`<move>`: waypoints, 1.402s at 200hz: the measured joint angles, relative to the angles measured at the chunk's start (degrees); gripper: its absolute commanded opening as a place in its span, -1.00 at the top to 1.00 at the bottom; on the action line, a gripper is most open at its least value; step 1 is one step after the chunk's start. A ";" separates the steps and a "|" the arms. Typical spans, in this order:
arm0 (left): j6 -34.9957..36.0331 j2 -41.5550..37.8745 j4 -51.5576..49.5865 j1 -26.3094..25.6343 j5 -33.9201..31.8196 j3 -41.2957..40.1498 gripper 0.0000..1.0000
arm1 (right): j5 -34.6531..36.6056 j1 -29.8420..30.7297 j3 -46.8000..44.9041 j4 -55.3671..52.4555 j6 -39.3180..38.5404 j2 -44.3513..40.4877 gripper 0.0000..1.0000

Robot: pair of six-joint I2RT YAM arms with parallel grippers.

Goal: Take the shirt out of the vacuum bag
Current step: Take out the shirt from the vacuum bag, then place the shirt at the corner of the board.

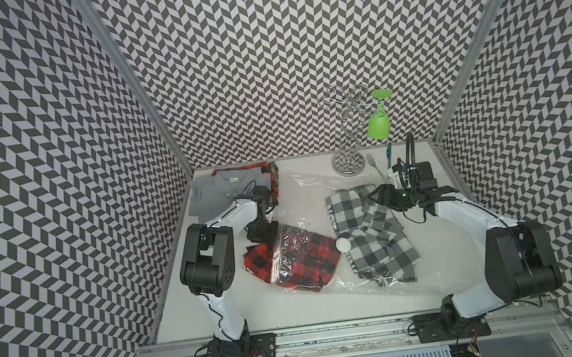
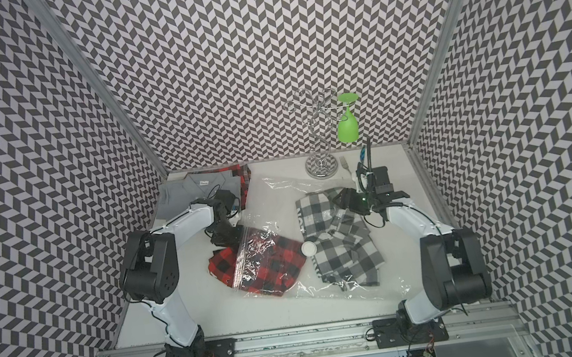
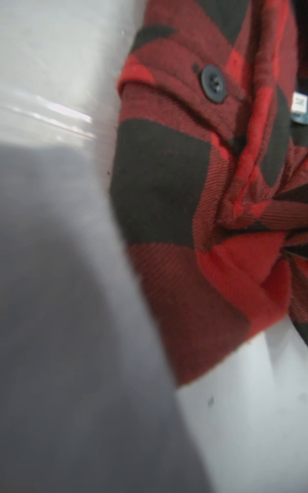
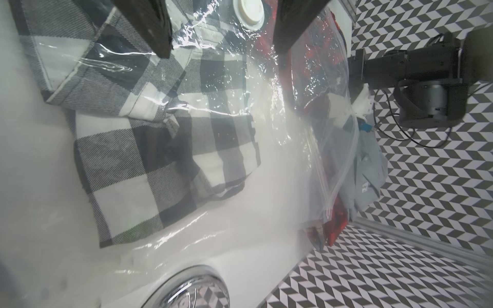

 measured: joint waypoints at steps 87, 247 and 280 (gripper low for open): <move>-3.41 -6.49 -7.58 0.11 -4.72 10.38 1.00 | -0.52 2.05 -4.94 4.68 1.66 9.16 -0.18; -12.04 -10.91 -20.74 -0.98 -15.85 41.38 1.00 | -0.72 2.14 -4.72 13.75 2.19 14.29 -0.15; -12.41 -8.09 -21.59 -1.16 -16.17 46.23 1.00 | -0.85 2.14 -4.72 14.10 2.19 14.40 -0.14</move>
